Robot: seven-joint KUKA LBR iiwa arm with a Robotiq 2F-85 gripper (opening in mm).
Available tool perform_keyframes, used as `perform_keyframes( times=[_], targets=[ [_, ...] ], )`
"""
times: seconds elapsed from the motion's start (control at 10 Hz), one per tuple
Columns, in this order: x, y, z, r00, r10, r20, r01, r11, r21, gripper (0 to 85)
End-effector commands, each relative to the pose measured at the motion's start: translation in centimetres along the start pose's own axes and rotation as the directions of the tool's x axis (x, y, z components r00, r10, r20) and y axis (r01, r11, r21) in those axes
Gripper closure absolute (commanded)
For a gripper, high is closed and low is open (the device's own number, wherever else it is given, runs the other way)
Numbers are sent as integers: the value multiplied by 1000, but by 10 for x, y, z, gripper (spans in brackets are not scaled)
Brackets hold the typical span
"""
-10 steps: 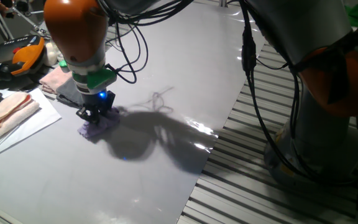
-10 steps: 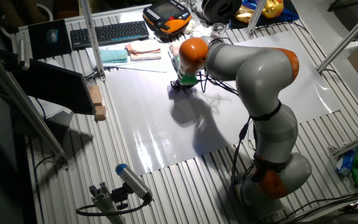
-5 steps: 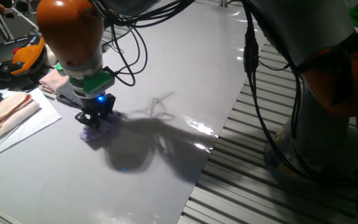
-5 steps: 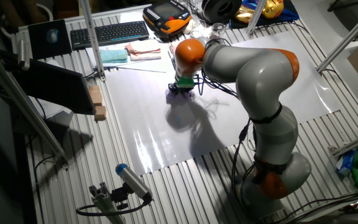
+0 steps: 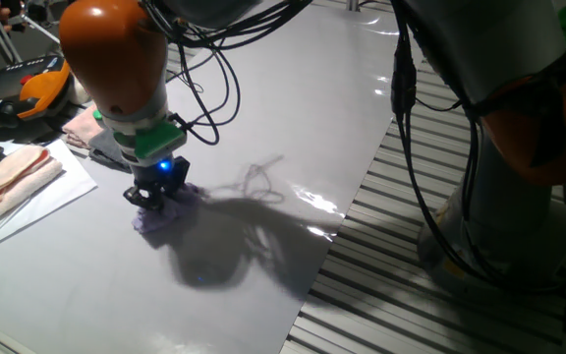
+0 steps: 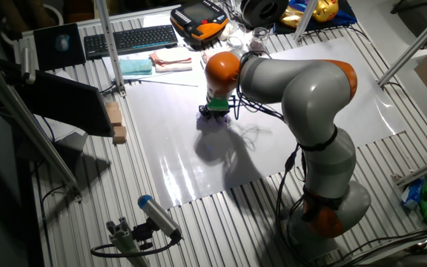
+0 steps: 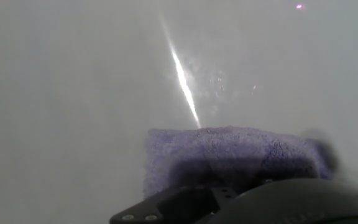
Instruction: Clean the table with a cloth
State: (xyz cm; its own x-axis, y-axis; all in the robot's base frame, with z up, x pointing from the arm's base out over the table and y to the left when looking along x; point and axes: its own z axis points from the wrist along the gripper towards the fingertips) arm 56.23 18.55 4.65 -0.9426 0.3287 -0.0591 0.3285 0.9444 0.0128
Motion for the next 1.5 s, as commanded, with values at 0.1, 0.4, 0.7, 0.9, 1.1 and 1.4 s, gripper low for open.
perform_keyframes(
  times=[0.1,0.4,0.7,0.9,1.1,1.4],
  targets=[
    [7,0,0,1000,16,-19,-16,1000,2,850],
    [11,-1,9,997,75,-16,-75,997,-25,850],
    [1,0,16,994,104,21,-103,994,-42,850],
    [-13,-3,14,995,87,41,-86,996,-25,850],
    [-20,-5,13,996,75,56,-74,997,-14,850],
    [-31,-11,19,996,53,74,-53,999,-1,850]
  ],
)
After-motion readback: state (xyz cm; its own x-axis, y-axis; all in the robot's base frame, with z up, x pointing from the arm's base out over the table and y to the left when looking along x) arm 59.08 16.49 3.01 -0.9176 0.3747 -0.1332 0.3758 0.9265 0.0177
